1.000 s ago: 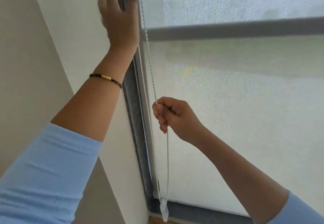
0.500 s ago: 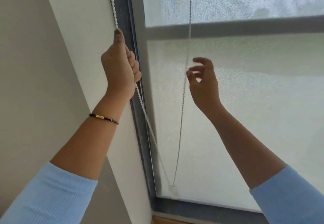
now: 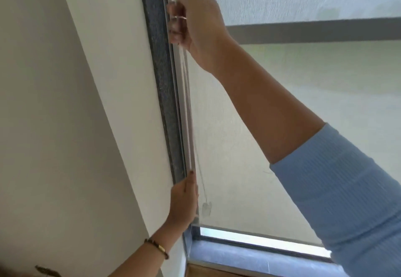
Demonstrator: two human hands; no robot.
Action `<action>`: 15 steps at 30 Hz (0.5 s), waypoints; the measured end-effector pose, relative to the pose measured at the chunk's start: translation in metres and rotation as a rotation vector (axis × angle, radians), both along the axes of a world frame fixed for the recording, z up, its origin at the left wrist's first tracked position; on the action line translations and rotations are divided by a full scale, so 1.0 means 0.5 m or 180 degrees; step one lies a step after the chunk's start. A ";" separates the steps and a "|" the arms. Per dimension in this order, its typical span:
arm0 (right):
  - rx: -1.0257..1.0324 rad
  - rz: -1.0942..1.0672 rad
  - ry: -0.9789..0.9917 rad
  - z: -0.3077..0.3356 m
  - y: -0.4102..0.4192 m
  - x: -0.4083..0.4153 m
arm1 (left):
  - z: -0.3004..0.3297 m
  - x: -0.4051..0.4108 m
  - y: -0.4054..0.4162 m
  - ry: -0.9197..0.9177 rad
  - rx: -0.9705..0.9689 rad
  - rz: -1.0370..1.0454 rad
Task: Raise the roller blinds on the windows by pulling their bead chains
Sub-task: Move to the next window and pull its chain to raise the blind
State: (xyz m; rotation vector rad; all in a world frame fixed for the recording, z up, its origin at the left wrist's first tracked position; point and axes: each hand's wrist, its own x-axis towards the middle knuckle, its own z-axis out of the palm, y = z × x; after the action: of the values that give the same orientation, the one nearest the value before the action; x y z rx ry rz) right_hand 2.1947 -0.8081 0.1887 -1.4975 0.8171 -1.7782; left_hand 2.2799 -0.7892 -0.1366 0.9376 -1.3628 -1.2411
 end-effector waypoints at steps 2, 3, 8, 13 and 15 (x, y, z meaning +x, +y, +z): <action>-0.0247 -0.0407 0.0328 -0.014 -0.014 0.008 | -0.037 0.017 0.006 -0.0067 0.0097 -0.0280; -0.0422 -0.0633 0.0488 -0.031 -0.020 0.008 | -0.039 0.026 -0.002 -0.0112 0.0121 -0.0417; -0.0755 -0.1067 0.0466 -0.084 -0.024 -0.016 | 0.161 0.061 -0.096 -0.0241 -0.0294 -0.0230; -0.0644 -0.1157 0.0688 -0.202 -0.028 0.027 | 0.551 0.048 -0.110 0.0517 -0.1239 -0.0515; -0.0410 -0.1028 0.0885 -0.296 -0.029 0.043 | 0.668 0.033 -0.099 0.0720 -0.1440 -0.0614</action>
State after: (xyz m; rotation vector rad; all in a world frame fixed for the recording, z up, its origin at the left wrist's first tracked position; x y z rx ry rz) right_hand 2.2161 -0.8225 0.0409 -1.8075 1.1563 -1.9061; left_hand 2.2965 -0.8388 0.1972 0.3476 -1.4895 -1.0751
